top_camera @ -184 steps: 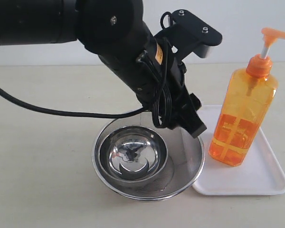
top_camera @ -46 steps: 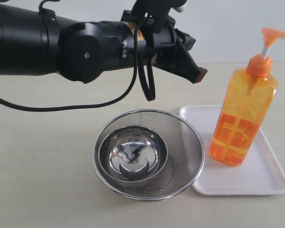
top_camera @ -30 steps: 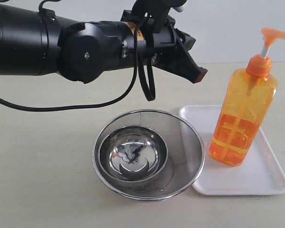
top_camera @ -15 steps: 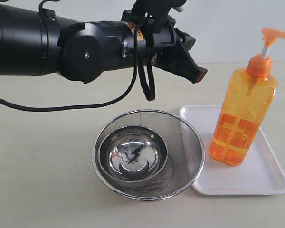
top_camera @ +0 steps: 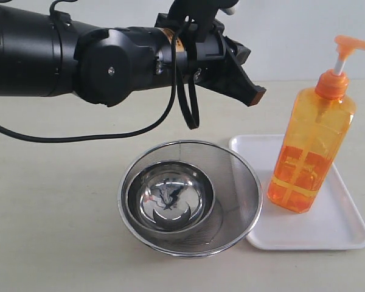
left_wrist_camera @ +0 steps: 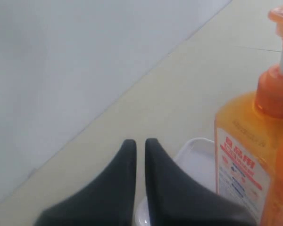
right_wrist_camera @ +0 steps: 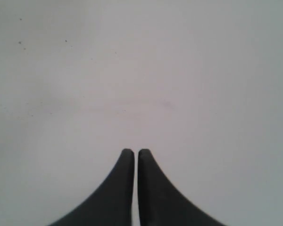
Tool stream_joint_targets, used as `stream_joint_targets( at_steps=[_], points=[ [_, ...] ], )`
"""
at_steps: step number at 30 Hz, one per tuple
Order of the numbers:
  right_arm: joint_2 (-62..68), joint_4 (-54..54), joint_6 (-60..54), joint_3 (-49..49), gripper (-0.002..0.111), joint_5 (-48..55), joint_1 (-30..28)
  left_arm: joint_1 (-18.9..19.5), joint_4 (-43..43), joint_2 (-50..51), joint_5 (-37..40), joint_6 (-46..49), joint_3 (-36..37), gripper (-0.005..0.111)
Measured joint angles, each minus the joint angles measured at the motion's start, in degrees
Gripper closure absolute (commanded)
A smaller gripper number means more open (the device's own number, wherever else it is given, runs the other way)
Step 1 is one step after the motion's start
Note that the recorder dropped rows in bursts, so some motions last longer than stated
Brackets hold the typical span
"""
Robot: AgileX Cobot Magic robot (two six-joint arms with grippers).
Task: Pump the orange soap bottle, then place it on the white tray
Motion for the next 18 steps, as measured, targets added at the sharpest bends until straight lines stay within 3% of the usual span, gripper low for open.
stream_joint_targets(
  at_steps=[13, 18],
  points=[
    [0.0, -0.2, -31.4, -13.3, 0.108, -0.5, 0.0, 0.0, 0.0, 0.0, 0.0, -0.1, 0.0, 0.102],
    [0.8, -0.2, -25.3, -20.0, 0.108, -4.9, 0.0, 0.0, 0.0, 0.0, 0.0, -0.5, 0.0, 0.102]
  ],
)
